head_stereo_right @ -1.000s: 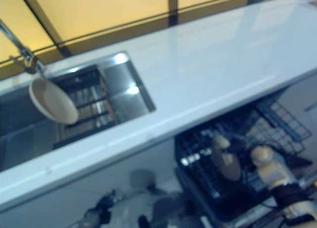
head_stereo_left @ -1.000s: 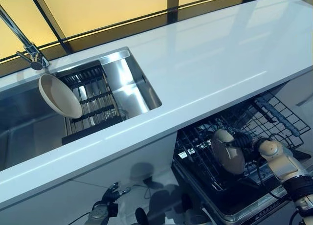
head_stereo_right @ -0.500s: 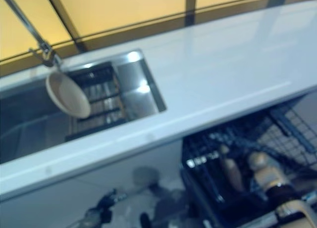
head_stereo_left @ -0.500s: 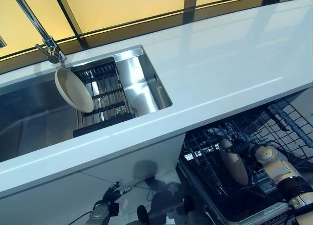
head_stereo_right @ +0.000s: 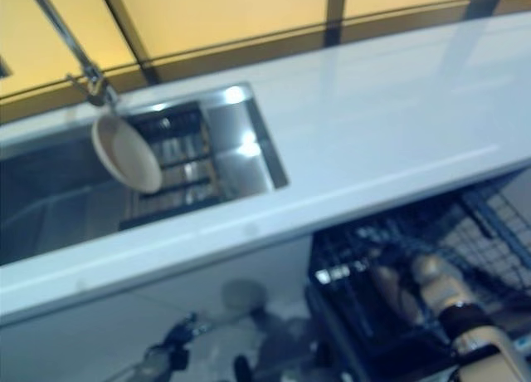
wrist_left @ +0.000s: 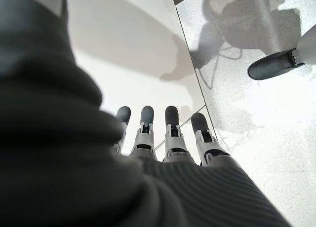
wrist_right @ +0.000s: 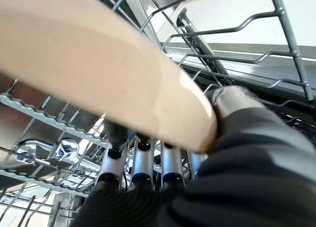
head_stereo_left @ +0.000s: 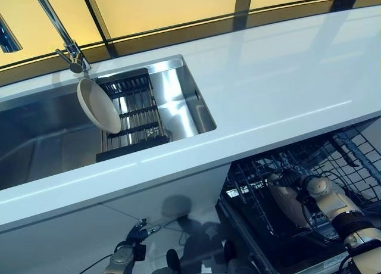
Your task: Take plates into dishwasher
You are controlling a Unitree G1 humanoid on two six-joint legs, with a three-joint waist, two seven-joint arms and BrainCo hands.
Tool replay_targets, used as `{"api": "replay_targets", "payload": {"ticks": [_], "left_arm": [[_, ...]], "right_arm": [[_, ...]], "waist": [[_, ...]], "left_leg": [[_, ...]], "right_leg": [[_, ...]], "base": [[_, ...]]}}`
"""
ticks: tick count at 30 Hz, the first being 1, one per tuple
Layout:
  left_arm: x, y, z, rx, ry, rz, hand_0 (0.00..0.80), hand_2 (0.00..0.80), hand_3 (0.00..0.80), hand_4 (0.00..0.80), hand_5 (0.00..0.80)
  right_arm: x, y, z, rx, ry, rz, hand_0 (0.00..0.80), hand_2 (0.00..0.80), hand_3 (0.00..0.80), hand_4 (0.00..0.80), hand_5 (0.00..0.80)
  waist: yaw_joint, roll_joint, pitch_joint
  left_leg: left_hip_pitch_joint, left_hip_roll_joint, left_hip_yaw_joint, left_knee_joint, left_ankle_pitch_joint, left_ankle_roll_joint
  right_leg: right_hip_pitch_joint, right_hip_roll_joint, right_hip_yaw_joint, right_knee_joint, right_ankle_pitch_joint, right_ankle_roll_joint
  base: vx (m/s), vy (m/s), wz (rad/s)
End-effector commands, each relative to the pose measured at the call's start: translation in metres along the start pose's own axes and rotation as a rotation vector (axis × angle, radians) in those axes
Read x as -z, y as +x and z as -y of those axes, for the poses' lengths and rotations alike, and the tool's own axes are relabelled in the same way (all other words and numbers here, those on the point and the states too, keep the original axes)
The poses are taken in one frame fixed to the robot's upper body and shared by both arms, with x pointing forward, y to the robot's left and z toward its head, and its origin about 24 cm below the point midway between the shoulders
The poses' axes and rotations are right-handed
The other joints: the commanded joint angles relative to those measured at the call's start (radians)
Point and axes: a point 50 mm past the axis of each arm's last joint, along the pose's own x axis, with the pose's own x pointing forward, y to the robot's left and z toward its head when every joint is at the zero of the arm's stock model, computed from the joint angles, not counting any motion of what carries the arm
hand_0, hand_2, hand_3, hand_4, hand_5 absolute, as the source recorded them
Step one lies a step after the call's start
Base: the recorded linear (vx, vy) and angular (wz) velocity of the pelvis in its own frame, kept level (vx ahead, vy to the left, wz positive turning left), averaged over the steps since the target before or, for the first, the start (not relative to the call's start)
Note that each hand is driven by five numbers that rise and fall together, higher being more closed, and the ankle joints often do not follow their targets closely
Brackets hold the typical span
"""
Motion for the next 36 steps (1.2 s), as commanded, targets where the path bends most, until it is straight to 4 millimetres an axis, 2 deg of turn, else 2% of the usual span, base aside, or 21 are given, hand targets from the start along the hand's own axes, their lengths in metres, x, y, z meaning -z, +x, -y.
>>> {"api": "replay_targets", "payload": {"ticks": [1, 8, 11, 14, 18, 21, 23, 24, 25, 26, 27, 29, 30, 32, 34, 36], "left_arm": [[-0.024, 0.007, -0.012, -0.031, 0.024, 0.072, 0.000, 0.000, 0.000, 0.000, 0.000], [-0.023, 0.006, -0.021, -0.061, 0.011, 0.068, 0.000, 0.000, 0.000, 0.000, 0.000], [-0.022, 0.005, -0.028, -0.084, 0.000, 0.064, 0.000, 0.000, 0.000, 0.000, 0.000], [-0.020, 0.004, -0.036, -0.104, -0.008, 0.055, 0.000, 0.000, 0.000, 0.000, 0.000], [-0.013, 0.000, -0.045, -0.127, -0.006, 0.040, 0.000, 0.000, 0.000, 0.000, 0.000], [-0.011, -0.001, -0.047, -0.131, -0.001, 0.036, 0.000, 0.000, 0.000, 0.000, 0.000], [-0.008, -0.003, -0.050, -0.138, 0.010, 0.032, 0.000, 0.000, 0.000, 0.000, 0.000], [-0.006, -0.004, -0.051, -0.140, 0.019, 0.032, 0.000, 0.000, 0.000, 0.000, 0.000], [-0.006, -0.005, -0.051, -0.140, 0.022, 0.031, 0.000, 0.000, 0.000, 0.000, 0.000], [-0.006, -0.005, -0.052, -0.140, 0.030, 0.029, 0.000, 0.000, 0.000, 0.000, 0.000], [-0.006, -0.005, -0.052, -0.140, 0.032, 0.029, 0.000, 0.000, 0.000, 0.000, 0.000], [-0.006, -0.006, -0.054, -0.144, 0.047, 0.026, 0.000, 0.000, 0.000, 0.000, 0.000], [-0.005, -0.006, -0.056, -0.143, 0.055, 0.024, 0.000, 0.000, 0.000, 0.000, 0.000], [-0.004, -0.007, -0.058, -0.143, 0.070, 0.022, 0.000, 0.000, 0.000, 0.000, 0.000], [-0.003, -0.008, -0.060, -0.147, 0.077, 0.018, 0.000, 0.000, 0.000, 0.000, 0.000], [-0.002, -0.008, -0.060, -0.149, 0.076, 0.011, 0.000, 0.000, 0.000, 0.000, 0.000]], "right_arm": [[-0.012, 0.005, 0.002, 0.001, -0.012, 0.018, 0.000, 0.000, 0.000, 0.000, 0.000], [-0.018, -0.012, 0.016, -0.004, 0.039, 0.059, 0.000, 0.000, 0.000, 0.000, 0.000], [-0.017, -0.025, 0.029, -0.017, 0.058, 0.067, 0.000, 0.000, 0.000, 0.000, 0.000], [-0.011, -0.040, 0.042, -0.040, 0.079, 0.058, 0.000, 0.000, 0.000, 0.000, 0.000], [0.010, -0.062, 0.061, -0.081, 0.062, -0.001, 0.000, 0.000, 0.000, 0.000, 0.000], [0.016, -0.069, 0.073, -0.047, 0.034, -0.018, 0.000, 0.000, 0.000, 0.000, 0.000], [0.024, -0.084, 0.099, 0.033, -0.005, -0.064, 0.000, 0.000, 0.000, 0.000, 0.000], [0.031, -0.094, 0.115, 0.050, -0.061, -0.164, 0.000, 0.000, 0.000, 0.000, 0.000], [0.035, -0.098, 0.121, 0.054, -0.096, -0.210, 0.000, 0.000, 0.000, 0.000, 0.000], [0.048, -0.110, 0.134, 0.086, -0.132, -0.326, 0.000, 0.000, 0.000, 0.000, 0.000], [0.050, -0.115, 0.139, 0.096, -0.137, -0.346, 0.000, 0.000, 0.000, 0.000, 0.000], [0.060, -0.148, 0.176, 0.201, -0.164, -0.500, 0.000, 0.000, 0.000, 0.000, 0.000], [0.060, -0.158, 0.186, 0.231, -0.174, -0.520, 0.000, 0.000, 0.000, 0.000, 0.000], [0.048, -0.180, 0.215, 0.378, -0.179, -0.496, 0.000, 0.000, 0.000, 0.000, 0.000], [0.018, -0.198, 0.241, 0.540, -0.214, -0.431, 0.000, 0.000, 0.000, 0.000, 0.000], [-0.013, -0.210, 0.259, 0.643, -0.258, -0.342, 0.000, 0.000, 0.000, 0.000, 0.000]], "waist": [[0.013, -0.066, -0.002], [-0.005, -0.086, 0.005], [-0.018, -0.101, 0.007], [-0.030, -0.116, 0.004], [-0.037, -0.142, -0.005], [-0.035, -0.151, -0.009], [-0.026, -0.166, -0.015], [-0.019, -0.174, -0.017], [-0.016, -0.177, -0.018], [-0.009, -0.181, -0.020], [-0.007, -0.183, -0.020], [0.012, -0.196, -0.021], [0.019, -0.199, -0.022], [0.035, -0.207, -0.024], [0.051, -0.215, -0.027], [0.059, -0.216, -0.035]], "left_leg": [[0.043, -0.030, -0.033, -0.001, -0.091, 0.008], [0.051, -0.026, -0.027, -0.001, -0.089, 0.008], [0.056, -0.022, -0.021, -0.001, -0.090, 0.007], [0.061, -0.020, -0.015, -0.001, -0.092, 0.007], [0.068, -0.016, -0.007, -0.001, -0.094, 0.007], [0.070, -0.014, -0.006, -0.001, -0.094, 0.006], [0.073, -0.012, -0.010, -0.001, -0.092, 0.007], [0.073, -0.010, -0.013, -0.001, -0.092, 0.008], [0.073, -0.010, -0.014, -0.001, -0.092, 0.008], [0.070, -0.008, -0.017, -0.001, -0.091, 0.007], [0.070, -0.008, -0.018, -0.001, -0.090, 0.007], [0.071, -0.005, -0.029, -0.001, -0.087, 0.007], [0.071, -0.005, -0.031, -0.001, -0.086, 0.007], [0.070, -0.002, -0.038, -0.001, -0.084, 0.006], [0.067, -0.003, -0.047, -0.001, -0.083, 0.005], [0.065, -0.003, -0.054, -0.001, -0.082, 0.004]], "right_leg": [[-0.049, -0.018, 0.009, 0.002, 0.039, 0.050], [-0.046, -0.013, 0.022, 0.002, 0.044, 0.050], [-0.046, -0.009, 0.030, 0.002, 0.048, 0.052], [-0.045, -0.005, 0.038, 0.002, 0.051, 0.052], [-0.039, 0.000, 0.042, 0.002, 0.053, 0.052], [-0.036, 0.002, 0.041, 0.002, 0.053, 0.053], [-0.029, 0.004, 0.038, 0.002, 0.054, 0.054], [-0.027, 0.006, 0.039, 0.002, 0.056, 0.055], [-0.025, 0.007, 0.039, 0.002, 0.056, 0.055], [-0.023, 0.008, 0.035, 0.002, 0.057, 0.056], [-0.022, 0.008, 0.034, 0.002, 0.057, 0.056], [-0.015, 0.010, 0.028, 0.002, 0.059, 0.057], [-0.014, 0.011, 0.026, 0.002, 0.059, 0.057], [-0.009, 0.012, 0.021, 0.002, 0.058, 0.058], [-0.009, 0.014, 0.021, 0.002, 0.055, 0.058], [-0.007, 0.014, 0.016, 0.002, 0.052, 0.058]], "base": [[0.000, 0.000, 0.00], [0.000, 0.000, 0.00], [0.000, 0.000, 0.00], [0.037, -0.008, -0.01], [0.042, -0.017, -0.01], [0.029, -0.018, -0.05], [0.048, -0.047, -0.03], [0.034, -0.051, -0.01], [0.027, -0.052, 0.01], [0.017, -0.032, 0.01], [0.023, -0.037, 0.02], [0.028, -0.045, 0.04], [0.024, -0.048, 0.02], [0.009, -0.016, 0.01], [0.006, -0.001, 0.02], [0.018, 0.011, 0.00]]}}
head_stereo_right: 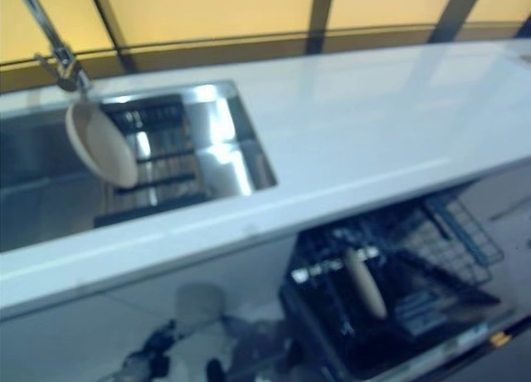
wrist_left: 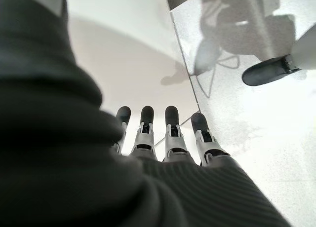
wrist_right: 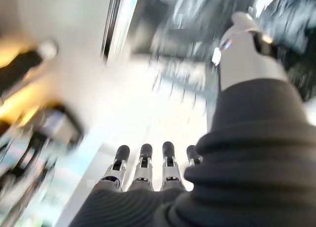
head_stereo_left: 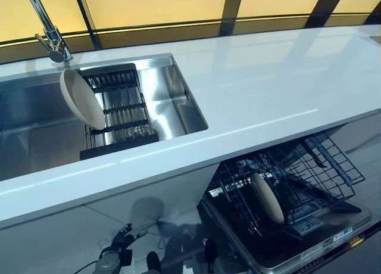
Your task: Take plates into dishwasher
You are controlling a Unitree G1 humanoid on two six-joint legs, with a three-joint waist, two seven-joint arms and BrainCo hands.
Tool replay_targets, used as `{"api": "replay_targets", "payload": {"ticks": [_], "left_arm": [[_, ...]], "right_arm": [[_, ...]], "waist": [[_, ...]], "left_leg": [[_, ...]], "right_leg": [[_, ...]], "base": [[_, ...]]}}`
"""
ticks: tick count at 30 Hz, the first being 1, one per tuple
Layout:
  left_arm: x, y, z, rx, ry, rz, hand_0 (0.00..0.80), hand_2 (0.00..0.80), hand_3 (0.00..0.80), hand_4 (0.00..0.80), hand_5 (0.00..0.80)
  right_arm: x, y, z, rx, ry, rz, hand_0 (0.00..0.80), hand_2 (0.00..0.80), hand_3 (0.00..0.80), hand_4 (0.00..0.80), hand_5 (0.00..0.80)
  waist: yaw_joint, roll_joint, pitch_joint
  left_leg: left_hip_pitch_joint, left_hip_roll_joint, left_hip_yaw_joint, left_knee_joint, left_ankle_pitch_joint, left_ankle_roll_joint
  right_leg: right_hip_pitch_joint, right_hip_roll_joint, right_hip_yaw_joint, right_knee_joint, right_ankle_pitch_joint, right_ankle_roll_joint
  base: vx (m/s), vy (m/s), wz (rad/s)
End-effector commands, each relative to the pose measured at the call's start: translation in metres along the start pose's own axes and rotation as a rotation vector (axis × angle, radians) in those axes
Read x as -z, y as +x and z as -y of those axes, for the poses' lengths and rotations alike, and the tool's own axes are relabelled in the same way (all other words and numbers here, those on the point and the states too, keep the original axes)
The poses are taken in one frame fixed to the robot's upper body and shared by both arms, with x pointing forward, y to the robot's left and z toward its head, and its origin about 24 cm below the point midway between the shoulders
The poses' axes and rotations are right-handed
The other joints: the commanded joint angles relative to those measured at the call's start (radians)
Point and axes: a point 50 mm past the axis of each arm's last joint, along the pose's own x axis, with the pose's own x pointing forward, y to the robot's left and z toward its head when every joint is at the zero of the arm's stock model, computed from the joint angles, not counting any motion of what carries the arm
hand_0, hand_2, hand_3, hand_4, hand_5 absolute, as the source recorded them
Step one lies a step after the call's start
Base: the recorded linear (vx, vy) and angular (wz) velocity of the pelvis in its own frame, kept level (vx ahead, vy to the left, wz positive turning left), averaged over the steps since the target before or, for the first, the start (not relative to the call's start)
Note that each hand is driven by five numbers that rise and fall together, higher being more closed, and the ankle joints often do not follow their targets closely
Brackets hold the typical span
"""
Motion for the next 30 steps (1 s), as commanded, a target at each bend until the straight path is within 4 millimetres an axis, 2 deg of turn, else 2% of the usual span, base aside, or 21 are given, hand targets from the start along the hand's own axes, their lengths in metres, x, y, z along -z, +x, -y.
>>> {"api": "replay_targets", "payload": {"ticks": [1, 4, 7, 10, 11, 12, 13, 16, 20, 25, 30], "left_arm": [[-0.016, 0.003, -0.023, -0.056, 0.036, 0.057, 0.000, 0.000, 0.000, 0.000, 0.000], [-0.018, 0.004, -0.018, -0.052, 0.014, 0.053, 0.000, 0.000, 0.000, 0.000, 0.000], [-0.017, 0.005, -0.012, -0.045, 0.000, 0.052, 0.000, 0.000, 0.000, 0.000, 0.000], [-0.015, 0.004, -0.010, -0.040, -0.004, 0.048, 0.000, 0.000, 0.000, 0.000, 0.000], [-0.014, 0.004, -0.010, -0.039, -0.006, 0.047, 0.000, 0.000, 0.000, 0.000, 0.000], [-0.013, 0.004, -0.010, -0.039, -0.007, 0.046, 0.000, 0.000, 0.000, 0.000, 0.000], [-0.013, 0.004, -0.008, -0.037, -0.006, 0.040, 0.000, 0.000, 0.000, 0.000, 0.000], [-0.011, 0.003, -0.007, -0.038, -0.005, 0.029, 0.000, 0.000, 0.000, 0.000, 0.000], [-0.011, 0.003, -0.005, -0.038, -0.012, 0.024, 0.000, 0.000, 0.000, 0.000, 0.000], [-0.013, 0.004, -0.002, -0.038, -0.030, 0.030, 0.000, 0.000, 0.000, 0.000, 0.000], [-0.016, 0.004, -0.003, -0.053, -0.061, 0.043, 0.000, 0.000, 0.000, 0.000, 0.000]], "right_arm": [[-0.028, -0.028, 0.052, 0.229, 0.052, 0.168, 0.000, 0.000, 0.000, 0.000, 0.000], [-0.077, -0.053, 0.079, 0.329, 0.035, 0.360, 0.000, 0.000, 0.000, 0.000, 0.000], [-0.107, -0.062, 0.084, 0.407, 0.026, 0.472, 0.000, 0.000, 0.000, 0.000, 0.000], [-0.129, -0.069, 0.087, 0.522, 0.015, 0.556, 0.000, 0.000, 0.000, 0.000, 0.000], [-0.143, -0.079, 0.090, 0.623, -0.036, 0.616, 0.000, 0.000, 0.000, 0.000, 0.000], [-0.147, -0.082, 0.091, 0.648, -0.036, 0.628, 0.000, 0.000, 0.000, 0.000, 0.000], [-0.162, -0.093, 0.093, 0.711, -0.064, 0.677, 0.000, 0.000, 0.000, 0.000, 0.000], [-0.185, -0.113, 0.092, 0.812, -0.131, 0.761, 0.000, 0.000, 0.000, 0.000, 0.000], [-0.216, -0.137, 0.078, 0.940, -0.276, 0.893, 0.000, 0.000, 0.000, 0.000, 0.000], [-0.241, -0.154, 0.067, 1.089, -0.394, 0.913, 0.000, 0.000, 0.000, 0.000, 0.000], [-0.246, -0.166, 0.072, 1.225, -0.450, 0.903, 0.000, 0.000, 0.000, 0.000, 0.000]], "waist": [[0.103, -0.077, -0.045], [0.112, -0.070, -0.055], [0.128, -0.064, -0.060], [0.149, -0.063, -0.064], [0.158, -0.065, -0.066], [0.164, -0.065, -0.066], [0.176, -0.067, -0.070], [0.196, -0.073, -0.075], [0.218, -0.074, -0.075], [0.253, -0.075, -0.058], [0.274, -0.074, -0.035]], "left_leg": [[0.034, -0.009, -0.062, 0.001, -0.079, 0.005], [0.027, -0.015, -0.076, 0.001, -0.077, 0.006], [0.020, -0.022, -0.089, 0.001, -0.076, 0.007], [0.016, -0.026, -0.103, 0.001, -0.076, 0.008], [0.013, -0.028, -0.112, 0.001, -0.074, 0.008], [0.012, -0.029, -0.115, 0.001, -0.074, 0.008], [0.008, -0.030, -0.124, 0.001, -0.072, 0.007], [0.002, -0.034, -0.142, 0.001, -0.070, 0.007], [-0.006, -0.041, -0.166, 0.001, -0.068, 0.009], [-0.027, -0.048, -0.197, 0.001, -0.059, 0.013], [-0.057, -0.049, -0.221, 0.001, -0.048, 0.013]], "right_leg": [[-0.035, 0.009, 0.009, -0.002, 0.046, 0.062], [-0.032, 0.004, -0.005, -0.002, 0.038, 0.060], [-0.027, -0.003, -0.028, -0.002, 0.031, 0.056], [-0.020, -0.007, -0.049, -0.002, 0.024, 0.054], [-0.017, -0.008, -0.058, -0.002, 0.022, 0.053], [-0.015, -0.009, -0.063, -0.002, 0.020, 0.053], [-0.010, -0.011, -0.077, -0.002, 0.016, 0.053], [-0.001, -0.015, -0.102, -0.002, 0.009, 0.053], [0.007, -0.021, -0.125, -0.002, 0.004, 0.055], [0.006, -0.027, -0.156, -0.002, 0.003, 0.055], [-0.008, -0.030, -0.176, -0.002, 0.005, 0.056]], "base": [[0.038, 0.033, -0.01], [0.027, 0.050, 0.06], [0.013, 0.054, 0.13], [0.022, 0.035, 0.23], [0.025, 0.016, 0.35], [0.039, 0.015, 0.47], [0.051, 0.009, 0.29], [0.060, 0.004, 0.26], [0.062, 0.017, 0.20], [0.033, 0.020, 0.18], [-0.012, 0.022, 0.27]]}}
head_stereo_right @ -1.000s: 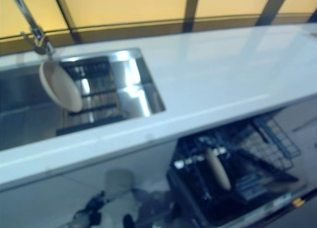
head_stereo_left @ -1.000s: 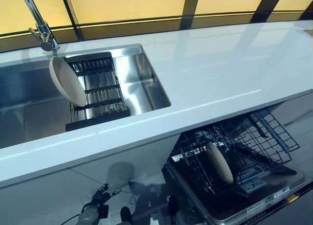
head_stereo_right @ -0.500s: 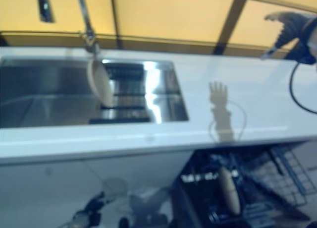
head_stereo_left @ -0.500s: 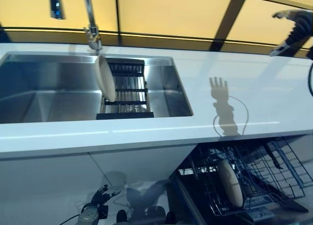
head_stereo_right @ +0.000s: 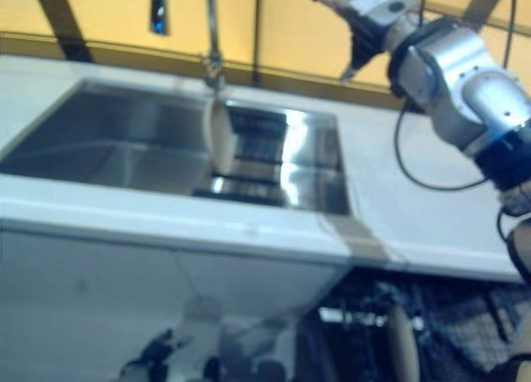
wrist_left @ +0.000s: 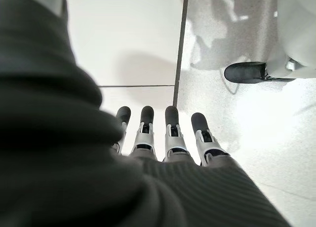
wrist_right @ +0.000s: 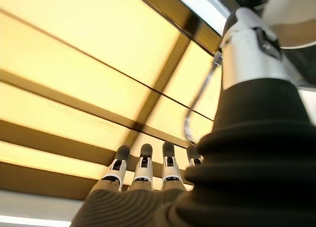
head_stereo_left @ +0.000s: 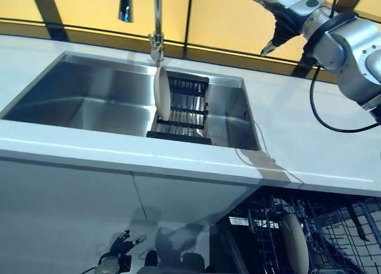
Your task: Take plates into dishwasher
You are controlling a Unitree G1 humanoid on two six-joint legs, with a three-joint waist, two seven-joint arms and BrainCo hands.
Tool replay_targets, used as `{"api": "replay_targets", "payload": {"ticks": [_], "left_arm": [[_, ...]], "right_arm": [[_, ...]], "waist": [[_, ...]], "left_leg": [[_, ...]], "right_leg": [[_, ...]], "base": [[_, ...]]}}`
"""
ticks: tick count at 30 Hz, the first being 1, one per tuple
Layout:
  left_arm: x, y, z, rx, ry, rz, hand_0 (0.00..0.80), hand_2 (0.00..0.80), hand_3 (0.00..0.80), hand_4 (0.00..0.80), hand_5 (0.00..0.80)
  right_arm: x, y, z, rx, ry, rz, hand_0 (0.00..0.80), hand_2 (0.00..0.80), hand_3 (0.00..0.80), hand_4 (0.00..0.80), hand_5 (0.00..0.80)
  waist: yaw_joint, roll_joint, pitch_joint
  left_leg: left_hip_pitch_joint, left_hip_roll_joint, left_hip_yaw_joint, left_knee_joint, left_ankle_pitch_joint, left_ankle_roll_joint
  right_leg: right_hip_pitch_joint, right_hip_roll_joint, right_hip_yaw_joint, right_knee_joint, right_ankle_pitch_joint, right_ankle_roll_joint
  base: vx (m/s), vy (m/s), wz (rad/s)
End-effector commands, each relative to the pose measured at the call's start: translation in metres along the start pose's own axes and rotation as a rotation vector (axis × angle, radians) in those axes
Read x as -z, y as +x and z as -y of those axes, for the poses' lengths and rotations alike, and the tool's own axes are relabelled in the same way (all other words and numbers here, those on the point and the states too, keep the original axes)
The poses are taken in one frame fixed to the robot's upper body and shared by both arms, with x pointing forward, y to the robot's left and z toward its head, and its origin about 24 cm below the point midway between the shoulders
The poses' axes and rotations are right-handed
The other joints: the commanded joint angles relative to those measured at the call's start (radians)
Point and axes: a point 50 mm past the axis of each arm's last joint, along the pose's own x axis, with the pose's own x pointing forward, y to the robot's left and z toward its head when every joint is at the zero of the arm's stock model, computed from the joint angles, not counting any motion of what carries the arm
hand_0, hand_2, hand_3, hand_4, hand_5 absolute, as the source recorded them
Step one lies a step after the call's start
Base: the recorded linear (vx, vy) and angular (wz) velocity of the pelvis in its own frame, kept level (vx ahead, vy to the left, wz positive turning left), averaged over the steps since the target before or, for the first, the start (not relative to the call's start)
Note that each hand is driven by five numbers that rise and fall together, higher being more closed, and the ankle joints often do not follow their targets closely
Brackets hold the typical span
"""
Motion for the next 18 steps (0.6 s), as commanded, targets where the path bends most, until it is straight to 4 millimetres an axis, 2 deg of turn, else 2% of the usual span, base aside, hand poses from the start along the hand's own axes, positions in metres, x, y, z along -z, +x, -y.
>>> {"api": "replay_targets", "payload": {"ticks": [1, 9, 13, 18], "left_arm": [[-0.024, 0.006, -0.007, -0.028, -0.032, 0.070, 0.000, 0.000, 0.000, 0.000, 0.000], [-0.040, 0.008, -0.013, -0.039, -0.120, 0.123, 0.000, 0.000, 0.000, 0.000, 0.000], [-0.047, 0.009, -0.015, -0.047, -0.137, 0.145, 0.000, 0.000, 0.000, 0.000, 0.000], [-0.054, 0.009, -0.020, -0.057, -0.141, 0.170, 0.000, 0.000, 0.000, 0.000, 0.000]], "right_arm": [[0.023, 0.004, 0.058, 0.203, -0.197, -0.080, 0.000, 0.000, 0.000, 0.000, 0.000], [0.015, 0.009, 0.081, 0.299, -0.304, -0.063, 0.000, 0.000, 0.000, 0.000, 0.000], [0.007, 0.013, 0.084, 0.300, -0.362, -0.021, 0.000, 0.000, 0.000, 0.000, 0.000], [-0.001, 0.015, 0.091, 0.333, -0.355, 0.010, 0.000, 0.000, 0.000, 0.000, 0.000]], "waist": [[0.042, -0.040, 0.050], [0.067, -0.047, 0.120], [0.077, -0.048, 0.151], [0.083, -0.054, 0.177]], "left_leg": [[0.019, -0.022, -0.024, -0.003, -0.088, 0.012], [-0.057, -0.021, -0.058, -0.003, -0.062, 0.009], [-0.086, -0.024, -0.069, -0.003, -0.054, 0.011], [-0.114, -0.028, -0.077, -0.003, -0.047, 0.013]], "right_leg": [[-0.042, -0.019, -0.002, 0.000, 0.040, 0.050], [-0.096, -0.016, -0.021, 0.000, 0.050, 0.048], [-0.120, -0.017, -0.031, 0.000, 0.057, 0.047], [-0.148, -0.019, -0.036, 0.000, 0.067, 0.051]], "base": [[-0.008, 0.025, 0.25], [-0.057, 0.021, 0.20], [-0.041, 0.027, 0.13], [-0.023, 0.008, 0.09]]}}
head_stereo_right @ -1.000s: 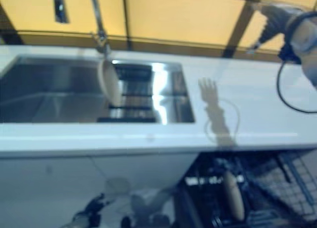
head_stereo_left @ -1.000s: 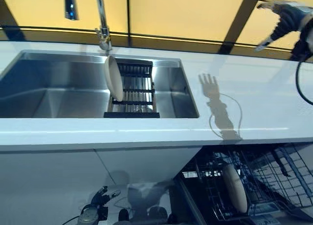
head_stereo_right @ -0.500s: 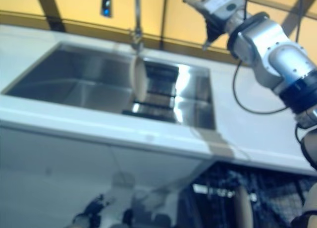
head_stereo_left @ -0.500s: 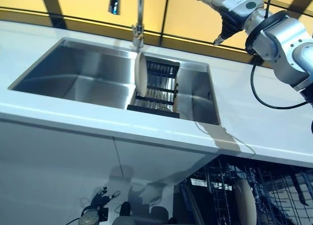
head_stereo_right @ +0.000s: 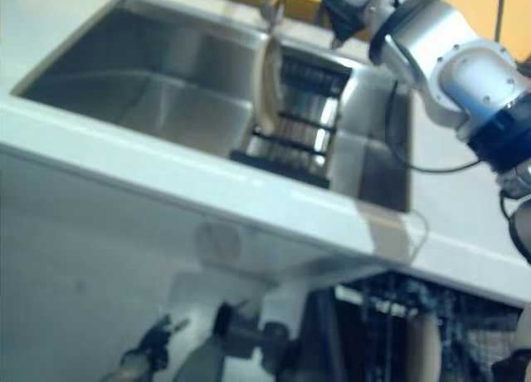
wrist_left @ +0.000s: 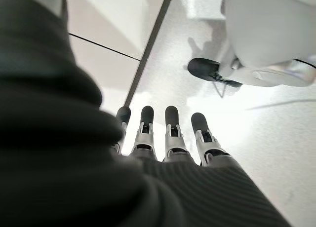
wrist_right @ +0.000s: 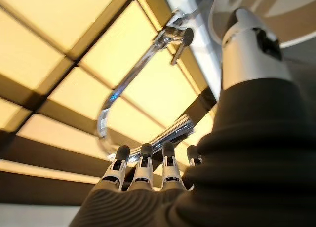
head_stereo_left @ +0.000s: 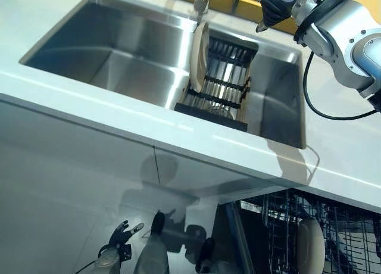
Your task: Take plates into dishwasher
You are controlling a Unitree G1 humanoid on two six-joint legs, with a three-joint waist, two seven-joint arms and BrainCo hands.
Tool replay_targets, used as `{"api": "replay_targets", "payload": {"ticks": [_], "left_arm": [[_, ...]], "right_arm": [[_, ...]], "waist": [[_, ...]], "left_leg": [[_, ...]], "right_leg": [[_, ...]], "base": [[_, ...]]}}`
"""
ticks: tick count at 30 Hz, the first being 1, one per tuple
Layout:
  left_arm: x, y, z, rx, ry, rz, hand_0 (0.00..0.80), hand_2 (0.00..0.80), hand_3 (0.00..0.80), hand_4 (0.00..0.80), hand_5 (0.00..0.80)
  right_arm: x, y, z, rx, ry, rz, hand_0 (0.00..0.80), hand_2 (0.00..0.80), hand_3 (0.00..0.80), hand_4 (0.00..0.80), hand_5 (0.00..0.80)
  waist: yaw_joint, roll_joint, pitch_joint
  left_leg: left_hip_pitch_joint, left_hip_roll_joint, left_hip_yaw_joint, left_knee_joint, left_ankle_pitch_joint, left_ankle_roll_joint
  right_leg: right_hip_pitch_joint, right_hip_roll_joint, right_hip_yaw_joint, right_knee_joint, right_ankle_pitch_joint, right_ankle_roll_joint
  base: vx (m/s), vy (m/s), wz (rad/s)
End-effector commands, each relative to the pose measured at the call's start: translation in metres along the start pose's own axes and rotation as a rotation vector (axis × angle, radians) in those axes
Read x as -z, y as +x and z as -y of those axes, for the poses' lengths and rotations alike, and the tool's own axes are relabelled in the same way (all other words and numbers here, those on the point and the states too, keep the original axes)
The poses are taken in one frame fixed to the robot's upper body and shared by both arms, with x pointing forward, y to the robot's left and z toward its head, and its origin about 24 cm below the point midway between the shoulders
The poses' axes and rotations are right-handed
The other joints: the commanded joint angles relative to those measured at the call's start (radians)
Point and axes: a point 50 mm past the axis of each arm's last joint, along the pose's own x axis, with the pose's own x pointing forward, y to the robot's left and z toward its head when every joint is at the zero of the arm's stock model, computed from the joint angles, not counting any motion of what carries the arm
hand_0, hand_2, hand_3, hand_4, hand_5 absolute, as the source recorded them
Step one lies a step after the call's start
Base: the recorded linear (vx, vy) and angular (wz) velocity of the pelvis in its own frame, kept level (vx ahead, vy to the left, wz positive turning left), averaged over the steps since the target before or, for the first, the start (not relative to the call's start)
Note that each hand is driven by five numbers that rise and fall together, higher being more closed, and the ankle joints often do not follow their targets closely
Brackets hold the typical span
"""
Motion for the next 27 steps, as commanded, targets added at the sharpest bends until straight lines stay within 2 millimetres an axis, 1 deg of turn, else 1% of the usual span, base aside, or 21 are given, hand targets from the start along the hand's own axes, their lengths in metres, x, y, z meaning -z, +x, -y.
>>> {"api": "replay_targets", "payload": {"ticks": [1, 6, 9, 11, 14, 15, 19, 27], "left_arm": [[-0.036, 0.007, -0.009, -0.020, -0.026, 0.120, 0.000, 0.000, 0.000, 0.000, 0.000], [-0.039, 0.007, -0.008, -0.012, -0.048, 0.132, 0.000, 0.000, 0.000, 0.000, 0.000], [-0.041, 0.008, -0.008, -0.014, -0.050, 0.139, 0.000, 0.000, 0.000, 0.000, 0.000], [-0.041, 0.008, -0.007, -0.012, -0.045, 0.138, 0.000, 0.000, 0.000, 0.000, 0.000], [-0.040, 0.008, -0.007, -0.014, -0.048, 0.135, 0.000, 0.000, 0.000, 0.000, 0.000], [-0.040, 0.008, -0.007, -0.014, -0.048, 0.135, 0.000, 0.000, 0.000, 0.000, 0.000], [-0.035, 0.007, -0.005, -0.013, -0.051, 0.126, 0.000, 0.000, 0.000, 0.000, 0.000], [-0.032, 0.005, -0.004, -0.001, -0.062, 0.129, 0.000, 0.000, 0.000, 0.000, 0.000]], "right_arm": [[0.023, 0.010, 0.047, 0.139, -0.109, -0.056, 0.000, 0.000, 0.000, 0.000, 0.000], [0.013, 0.014, 0.050, 0.147, -0.091, -0.016, 0.000, 0.000, 0.000, 0.000, 0.000], [0.004, 0.015, 0.047, 0.151, -0.074, 0.017, 0.000, 0.000, 0.000, 0.000, 0.000], [-0.003, 0.015, 0.049, 0.154, -0.056, 0.049, 0.000, 0.000, 0.000, 0.000, 0.000], [-0.013, 0.015, 0.051, 0.153, -0.032, 0.085, 0.000, 0.000, 0.000, 0.000, 0.000], [-0.013, 0.015, 0.052, 0.153, -0.031, 0.086, 0.000, 0.000, 0.000, 0.000, 0.000], [-0.025, 0.017, 0.053, 0.136, -0.028, 0.127, 0.000, 0.000, 0.000, 0.000, 0.000], [-0.031, 0.019, 0.050, 0.099, -0.064, 0.157, 0.000, 0.000, 0.000, 0.000, 0.000]], "waist": [[0.021, -0.042, 0.032], [0.025, -0.036, 0.047], [0.027, -0.038, 0.048], [0.028, -0.040, 0.046], [0.028, -0.042, 0.038], [0.028, -0.042, 0.038], [0.030, -0.041, 0.026], [0.039, -0.038, 0.023]], "left_leg": [[0.036, -0.019, 0.019, -0.004, -0.100, 0.014], [0.021, -0.022, 0.020, -0.004, -0.099, 0.014], [0.021, -0.024, 0.020, -0.004, -0.102, 0.015], [0.023, -0.024, 0.020, -0.004, -0.102, 0.015], [0.027, -0.023, 0.021, -0.004, -0.104, 0.015], [0.028, -0.023, 0.021, -0.004, -0.104, 0.015], [0.034, -0.022, 0.022, -0.004, -0.106, 0.014], [0.030, -0.022, 0.017, -0.004, -0.105, 0.011]], "right_leg": [[-0.053, -0.029, 0.016, -0.002, 0.061, 0.056], [-0.070, -0.034, 0.013, -0.002, 0.064, 0.060], [-0.070, -0.036, 0.010, -0.002, 0.063, 0.061], [-0.067, -0.036, 0.008, -0.002, 0.063, 0.062], [-0.064, -0.037, 0.006, -0.002, 0.062, 0.063], [-0.064, -0.037, 0.006, -0.002, 0.062, 0.063], [-0.058, -0.036, 0.005, -0.002, 0.058, 0.061], [-0.059, -0.034, 0.003, -0.002, 0.055, 0.059]], "base": [[-0.026, 0.023, 0.10], [-0.027, 0.025, 0.03], [0.000, 0.000, 0.00], [0.000, 0.000, 0.00], [0.000, 0.000, 0.00], [0.000, 0.000, 0.00], [0.000, 0.000, 0.00], [0.000, 0.000, 0.00]]}}
